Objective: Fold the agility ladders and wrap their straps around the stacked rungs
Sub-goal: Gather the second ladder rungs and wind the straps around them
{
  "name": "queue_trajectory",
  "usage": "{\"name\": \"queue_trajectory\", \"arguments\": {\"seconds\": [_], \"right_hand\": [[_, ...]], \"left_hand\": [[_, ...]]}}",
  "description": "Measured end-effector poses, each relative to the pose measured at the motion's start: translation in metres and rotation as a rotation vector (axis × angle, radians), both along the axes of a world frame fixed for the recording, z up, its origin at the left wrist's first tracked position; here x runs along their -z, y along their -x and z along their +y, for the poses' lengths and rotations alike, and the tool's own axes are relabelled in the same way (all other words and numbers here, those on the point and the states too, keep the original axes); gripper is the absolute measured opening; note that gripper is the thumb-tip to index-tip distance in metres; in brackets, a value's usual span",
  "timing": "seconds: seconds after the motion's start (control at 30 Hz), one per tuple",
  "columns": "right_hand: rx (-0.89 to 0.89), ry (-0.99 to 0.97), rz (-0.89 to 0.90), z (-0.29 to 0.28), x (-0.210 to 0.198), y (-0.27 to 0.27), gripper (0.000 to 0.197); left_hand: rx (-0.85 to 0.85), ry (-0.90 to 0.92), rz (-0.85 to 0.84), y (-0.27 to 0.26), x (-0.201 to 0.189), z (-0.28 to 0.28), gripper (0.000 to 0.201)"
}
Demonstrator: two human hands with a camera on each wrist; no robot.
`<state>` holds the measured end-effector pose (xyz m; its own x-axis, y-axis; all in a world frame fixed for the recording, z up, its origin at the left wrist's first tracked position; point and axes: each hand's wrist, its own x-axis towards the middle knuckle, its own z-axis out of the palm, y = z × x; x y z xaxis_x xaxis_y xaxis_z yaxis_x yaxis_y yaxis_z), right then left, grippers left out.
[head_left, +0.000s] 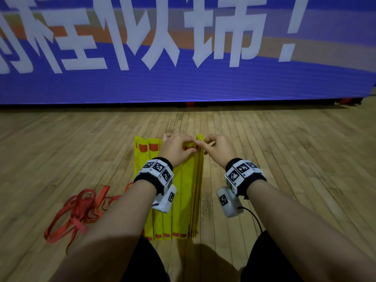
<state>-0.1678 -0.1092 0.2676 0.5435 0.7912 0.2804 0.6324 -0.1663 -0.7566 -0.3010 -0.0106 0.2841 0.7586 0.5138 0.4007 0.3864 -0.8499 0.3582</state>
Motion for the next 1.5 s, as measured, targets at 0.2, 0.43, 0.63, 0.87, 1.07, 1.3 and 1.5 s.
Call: {"name": "queue_trajectory", "arguments": {"seconds": [0.2,0.43,0.63,0.87,1.07,1.3,1.5], "right_hand": [[-0.013,0.038,-0.083,0.003,0.001,0.002,0.029],[0.007,0.049,-0.127,0.000,0.000,-0.004,0.034],[-0.045,0.026,-0.022,0.001,-0.002,0.000,0.032],[-0.014,0.050,-0.060,0.001,-0.003,0.008,0.027],[0.056,0.075,-0.136,0.004,-0.001,0.007,0.027],[0.174,0.038,-0.290,0.008,0.000,0.020,0.023],[0.230,0.033,-0.310,0.010,0.002,0.021,0.023]], "left_hand": [[0.055,0.160,-0.056,-0.002,-0.001,0.007,0.022],[-0.145,-0.006,0.051,0.016,-0.006,0.022,0.028],[-0.220,-0.076,0.104,0.018,-0.006,0.021,0.031],[-0.112,0.007,0.074,0.015,-0.001,0.019,0.023],[-0.117,-0.098,0.087,0.013,0.002,0.023,0.025],[-0.189,-0.092,0.080,0.009,0.000,0.016,0.023],[-0.088,0.051,0.061,0.013,-0.002,0.023,0.016]]}}
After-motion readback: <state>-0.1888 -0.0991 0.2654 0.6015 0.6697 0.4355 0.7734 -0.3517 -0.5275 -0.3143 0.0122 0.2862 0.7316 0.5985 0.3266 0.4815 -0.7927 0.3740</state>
